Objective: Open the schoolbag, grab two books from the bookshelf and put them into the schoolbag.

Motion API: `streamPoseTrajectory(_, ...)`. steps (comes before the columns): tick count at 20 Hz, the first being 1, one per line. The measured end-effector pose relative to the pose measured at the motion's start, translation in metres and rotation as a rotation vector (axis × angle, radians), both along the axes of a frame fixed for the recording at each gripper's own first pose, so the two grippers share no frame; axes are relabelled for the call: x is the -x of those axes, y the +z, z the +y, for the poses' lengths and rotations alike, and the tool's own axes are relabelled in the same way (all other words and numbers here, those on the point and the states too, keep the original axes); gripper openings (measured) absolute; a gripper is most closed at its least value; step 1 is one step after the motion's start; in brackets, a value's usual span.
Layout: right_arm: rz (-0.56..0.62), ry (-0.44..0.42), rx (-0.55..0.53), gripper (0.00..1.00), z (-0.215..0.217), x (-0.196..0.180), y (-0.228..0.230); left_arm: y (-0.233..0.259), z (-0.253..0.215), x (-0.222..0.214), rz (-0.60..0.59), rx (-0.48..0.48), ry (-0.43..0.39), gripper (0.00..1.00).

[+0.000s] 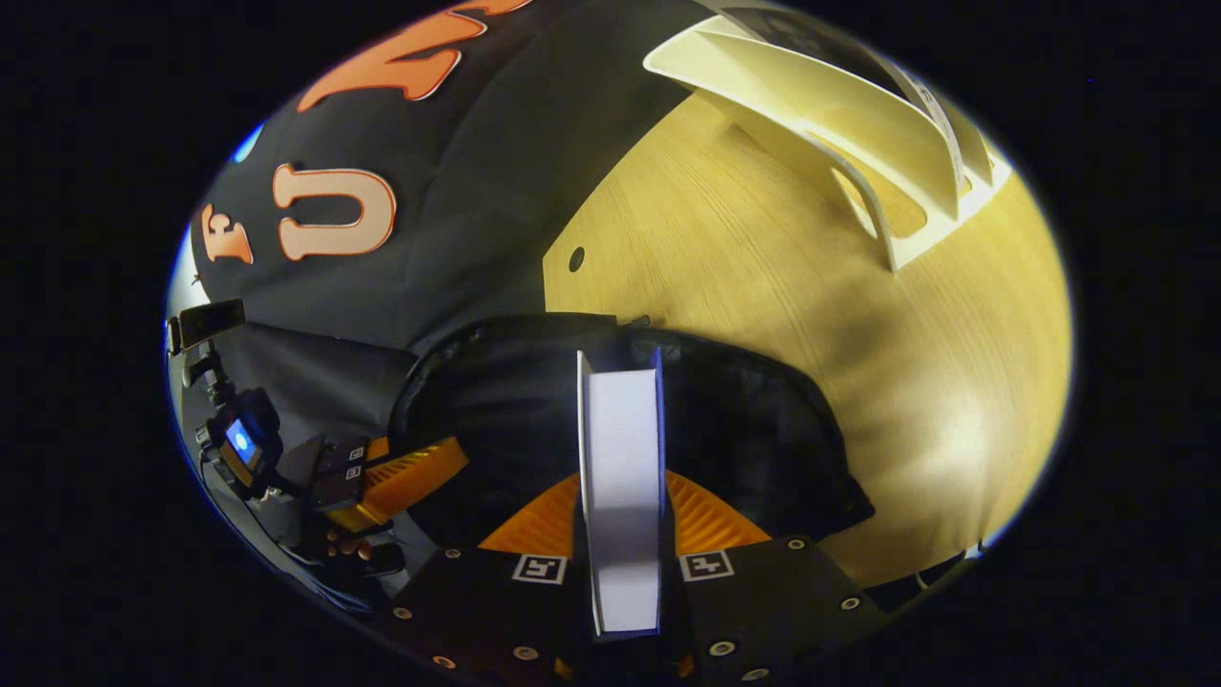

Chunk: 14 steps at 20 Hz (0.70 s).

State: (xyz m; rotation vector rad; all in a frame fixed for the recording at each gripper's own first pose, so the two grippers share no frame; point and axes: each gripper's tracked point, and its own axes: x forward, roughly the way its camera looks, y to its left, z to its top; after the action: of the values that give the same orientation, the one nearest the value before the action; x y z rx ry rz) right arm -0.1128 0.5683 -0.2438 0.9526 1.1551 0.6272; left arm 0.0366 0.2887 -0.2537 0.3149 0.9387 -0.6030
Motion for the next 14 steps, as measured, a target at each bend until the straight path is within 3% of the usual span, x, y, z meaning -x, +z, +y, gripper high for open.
streamPoseTrajectory(8, 0.047, -0.067, -0.124, 0.29, 0.041, -0.006, -0.023, -0.007, -0.012, 0.011, 0.040, 0.056, 0.042, 0.07)
streamPoseTrajectory(14, 0.050, -0.075, -0.174, 0.28, 0.043, -0.006, -0.022, -0.014, -0.020, 0.018, 0.043, 0.074, 0.073, 0.07)
